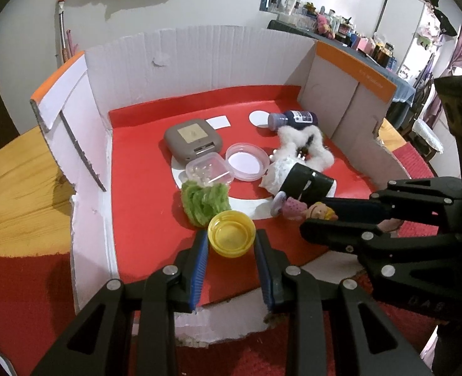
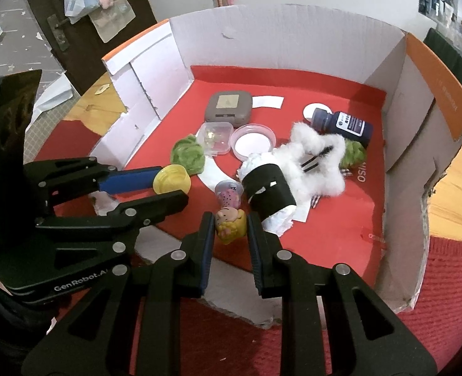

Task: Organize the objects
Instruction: 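Lift the yellow lid and figurine and carry both over the box wall, then lower the yellow lid and figurine onto the red floor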

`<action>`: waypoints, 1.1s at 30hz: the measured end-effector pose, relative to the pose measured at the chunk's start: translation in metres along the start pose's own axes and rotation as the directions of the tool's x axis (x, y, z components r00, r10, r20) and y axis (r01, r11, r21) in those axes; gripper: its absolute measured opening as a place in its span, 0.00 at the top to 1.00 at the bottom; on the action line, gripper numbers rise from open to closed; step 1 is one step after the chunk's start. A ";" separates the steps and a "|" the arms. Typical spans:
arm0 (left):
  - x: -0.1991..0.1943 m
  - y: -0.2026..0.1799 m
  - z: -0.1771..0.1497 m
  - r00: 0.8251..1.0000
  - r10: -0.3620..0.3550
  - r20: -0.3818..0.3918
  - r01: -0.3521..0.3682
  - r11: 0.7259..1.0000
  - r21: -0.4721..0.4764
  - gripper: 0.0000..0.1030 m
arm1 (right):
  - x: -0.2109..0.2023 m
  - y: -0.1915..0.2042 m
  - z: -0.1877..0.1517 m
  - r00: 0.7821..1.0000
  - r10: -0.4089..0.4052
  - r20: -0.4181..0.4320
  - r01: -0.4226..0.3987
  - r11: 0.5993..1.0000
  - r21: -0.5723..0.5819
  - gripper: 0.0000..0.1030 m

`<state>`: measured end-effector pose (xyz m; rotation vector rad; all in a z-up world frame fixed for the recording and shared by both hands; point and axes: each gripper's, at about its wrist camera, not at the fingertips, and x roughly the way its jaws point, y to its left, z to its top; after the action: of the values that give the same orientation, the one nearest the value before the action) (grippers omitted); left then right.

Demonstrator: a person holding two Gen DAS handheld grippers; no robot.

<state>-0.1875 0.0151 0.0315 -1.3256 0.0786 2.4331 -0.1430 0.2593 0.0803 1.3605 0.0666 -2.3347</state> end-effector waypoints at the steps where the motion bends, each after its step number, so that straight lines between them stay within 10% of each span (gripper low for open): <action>1: 0.001 0.000 0.001 1.000 0.000 -0.003 0.000 1.000 0.000 0.70 | 0.000 -0.001 0.000 1.000 -0.001 0.000 0.001 1.000 0.002 0.80; 33: 0.010 0.007 0.008 1.000 0.028 0.008 -0.028 0.999 -0.024 0.70 | 0.007 -0.019 -0.001 0.995 -0.097 0.003 0.097 0.995 0.040 0.80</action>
<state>-0.2015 0.0133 0.0265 -1.3328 0.0664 2.4700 -0.1523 0.2742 0.0706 1.3990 0.0875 -2.4316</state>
